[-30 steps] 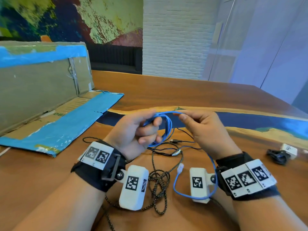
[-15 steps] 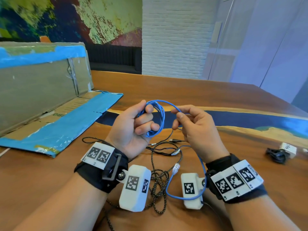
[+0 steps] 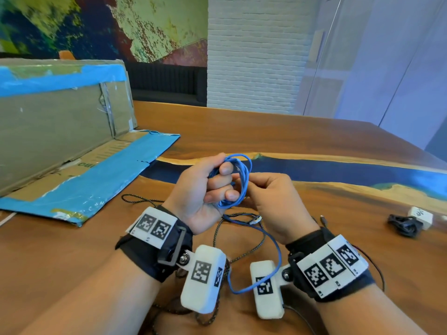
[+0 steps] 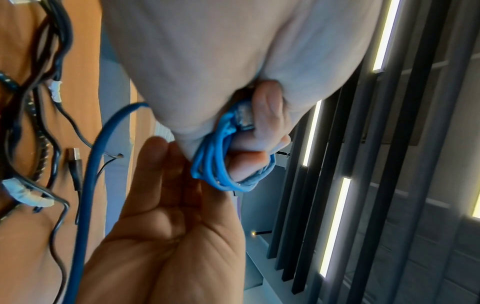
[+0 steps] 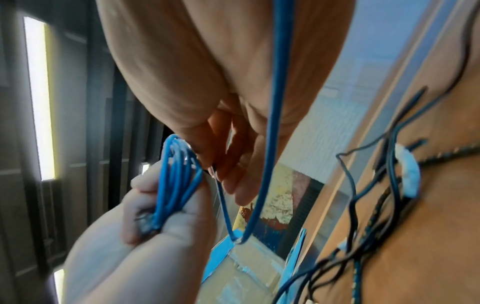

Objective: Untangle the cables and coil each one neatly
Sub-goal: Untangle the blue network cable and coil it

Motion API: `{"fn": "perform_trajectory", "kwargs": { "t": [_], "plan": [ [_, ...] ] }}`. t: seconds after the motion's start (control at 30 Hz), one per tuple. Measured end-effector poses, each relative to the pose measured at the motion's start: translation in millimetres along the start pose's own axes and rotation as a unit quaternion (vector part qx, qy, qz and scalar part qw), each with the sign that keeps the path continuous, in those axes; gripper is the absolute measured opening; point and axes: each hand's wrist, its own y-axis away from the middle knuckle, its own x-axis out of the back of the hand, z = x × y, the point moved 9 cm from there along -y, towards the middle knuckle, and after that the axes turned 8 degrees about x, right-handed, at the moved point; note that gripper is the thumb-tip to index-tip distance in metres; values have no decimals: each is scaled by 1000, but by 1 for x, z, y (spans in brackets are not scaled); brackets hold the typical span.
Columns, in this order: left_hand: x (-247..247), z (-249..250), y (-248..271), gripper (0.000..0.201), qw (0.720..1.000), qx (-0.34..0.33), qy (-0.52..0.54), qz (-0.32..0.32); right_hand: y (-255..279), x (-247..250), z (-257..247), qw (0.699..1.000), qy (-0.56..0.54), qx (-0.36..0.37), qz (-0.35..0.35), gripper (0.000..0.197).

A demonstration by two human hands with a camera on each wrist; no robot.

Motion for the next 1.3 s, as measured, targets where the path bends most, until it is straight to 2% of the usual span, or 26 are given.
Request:
{"fn": "perform_trajectory", "kwargs": {
  "t": [0.13,0.4,0.47,0.53,0.6,0.7,0.8,0.93,1.0,1.17,1.3],
  "plan": [
    [5,1,-1,45,1000,-7,-14,14,3,-13,11,995,-83,-57,-17,25],
    [18,1,-4,44,992,-27,-103,70,4,0,21,981,-159,-100,43,24],
    [22,2,-5,44,989,-34,-118,87,4,0,22,982,-150,-106,39,23],
    [25,4,-5,43,986,-38,-131,96,3,0,20,992,-88,-87,27,21],
    [26,3,-6,42,982,-37,-153,102,2,4,22,996,-39,-70,40,28],
    [26,3,-7,39,976,-39,-186,102,0,7,23,995,-43,-65,58,28],
    [26,6,-6,39,976,-35,-190,96,-1,4,22,990,-113,-77,40,31],
    [24,5,-6,35,981,-27,-182,65,-1,-12,10,975,-204,-87,-35,32],
    [21,1,-7,34,980,-28,-188,55,-2,-17,4,976,-198,-68,-63,31],
    [21,2,-7,36,977,-46,-200,62,1,-12,-2,991,-93,-42,-82,56],
    [20,7,-7,37,971,-81,-214,68,-2,-2,7,996,-62,-57,-41,62]
  ]
}}
